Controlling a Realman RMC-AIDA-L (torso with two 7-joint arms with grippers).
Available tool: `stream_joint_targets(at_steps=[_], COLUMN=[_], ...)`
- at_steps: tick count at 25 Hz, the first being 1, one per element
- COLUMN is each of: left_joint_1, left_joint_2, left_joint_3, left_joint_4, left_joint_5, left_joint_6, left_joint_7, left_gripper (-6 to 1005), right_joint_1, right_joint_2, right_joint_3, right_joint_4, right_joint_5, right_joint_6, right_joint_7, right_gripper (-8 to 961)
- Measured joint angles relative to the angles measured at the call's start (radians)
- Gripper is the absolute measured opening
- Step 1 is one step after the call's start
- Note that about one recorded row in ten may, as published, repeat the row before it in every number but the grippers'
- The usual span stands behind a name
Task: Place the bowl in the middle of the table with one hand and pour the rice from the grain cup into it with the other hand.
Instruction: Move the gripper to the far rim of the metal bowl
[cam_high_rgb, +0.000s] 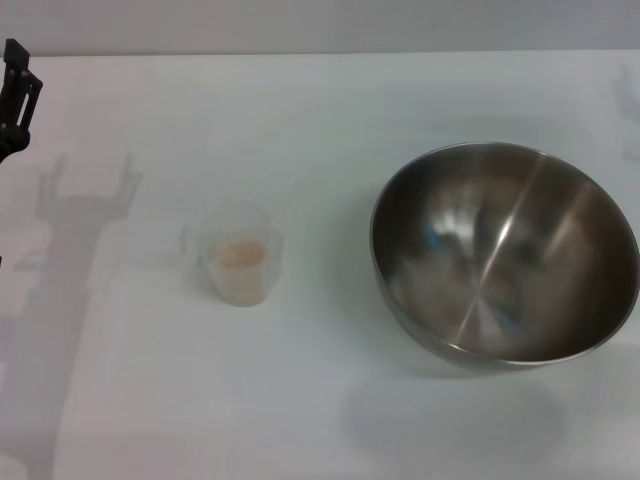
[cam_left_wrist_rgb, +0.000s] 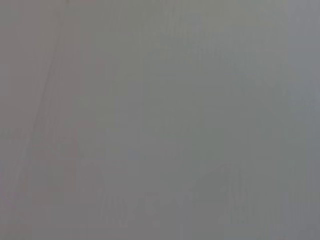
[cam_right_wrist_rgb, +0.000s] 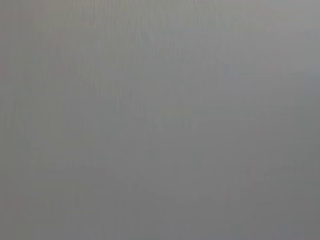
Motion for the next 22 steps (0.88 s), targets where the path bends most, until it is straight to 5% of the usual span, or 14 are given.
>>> stream_joint_targets(at_steps=[14, 22], left_joint_1=[-0.001, -0.005], left_joint_2=[0.001, 0.002], left_joint_3=[0.0, 0.0], left_joint_4=[-0.005, 0.0], left_joint_5=[0.001, 0.001], left_joint_6=[0.013, 0.017], left_joint_7=[-0.002, 0.002], left_gripper=[862, 861], right_joint_1=[0.01, 0.013], right_joint_2=[-0.002, 0.0], right_joint_3=[0.001, -0.011], right_joint_4=[0.001, -0.007], right_joint_5=[-0.004, -0.019], right_joint_6=[-0.015, -0.079], right_joint_7=[-0.064, -0.277], right_gripper=[818, 818])
